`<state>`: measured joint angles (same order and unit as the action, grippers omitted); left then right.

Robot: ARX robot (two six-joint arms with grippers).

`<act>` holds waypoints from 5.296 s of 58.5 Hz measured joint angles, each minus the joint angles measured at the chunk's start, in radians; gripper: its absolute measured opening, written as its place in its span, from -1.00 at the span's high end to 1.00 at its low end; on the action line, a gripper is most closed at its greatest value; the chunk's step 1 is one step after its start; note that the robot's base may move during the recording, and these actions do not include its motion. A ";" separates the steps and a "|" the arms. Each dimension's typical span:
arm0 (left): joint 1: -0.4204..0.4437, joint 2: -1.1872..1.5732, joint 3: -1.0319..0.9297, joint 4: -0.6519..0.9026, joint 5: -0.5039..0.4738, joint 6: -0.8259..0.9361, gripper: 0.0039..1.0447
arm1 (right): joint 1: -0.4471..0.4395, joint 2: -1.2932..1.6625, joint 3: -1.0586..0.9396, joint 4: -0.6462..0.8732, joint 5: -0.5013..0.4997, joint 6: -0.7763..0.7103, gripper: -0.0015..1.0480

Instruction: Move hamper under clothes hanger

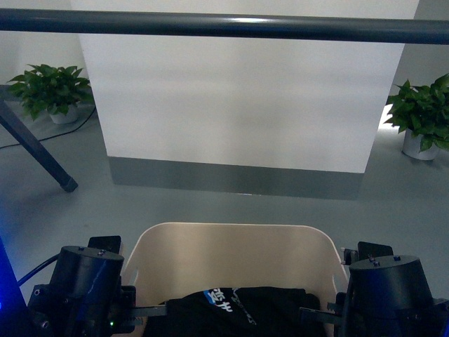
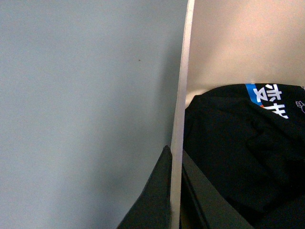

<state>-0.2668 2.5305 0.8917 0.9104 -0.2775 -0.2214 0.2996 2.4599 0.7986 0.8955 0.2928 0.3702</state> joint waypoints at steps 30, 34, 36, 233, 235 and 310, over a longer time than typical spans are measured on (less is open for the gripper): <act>-0.017 -0.005 -0.017 -0.012 0.053 -0.047 -0.12 | 0.017 0.013 0.006 0.008 -0.015 0.039 -0.02; -0.017 -0.021 -0.027 -0.012 0.053 -0.047 -0.29 | 0.019 0.000 0.006 0.002 -0.014 0.038 -0.19; -0.016 -0.040 -0.034 -0.012 0.055 -0.047 -0.43 | 0.020 -0.016 0.006 -0.002 -0.014 0.038 -0.32; 0.264 -2.010 -0.845 -0.435 0.277 0.219 -0.88 | -0.183 -2.002 -0.755 -0.494 -0.224 -0.457 -0.85; 0.264 -2.010 -0.845 -0.435 0.277 0.219 -0.88 | -0.183 -2.002 -0.755 -0.494 -0.224 -0.457 -0.85; 0.264 -2.010 -0.845 -0.435 0.278 0.219 -0.88 | -0.245 -0.961 -0.731 0.444 -0.309 -0.282 -0.73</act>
<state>-0.0025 0.5205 0.0463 0.4755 0.0006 -0.0021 0.0551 1.4994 0.0681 1.3396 -0.0158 0.0879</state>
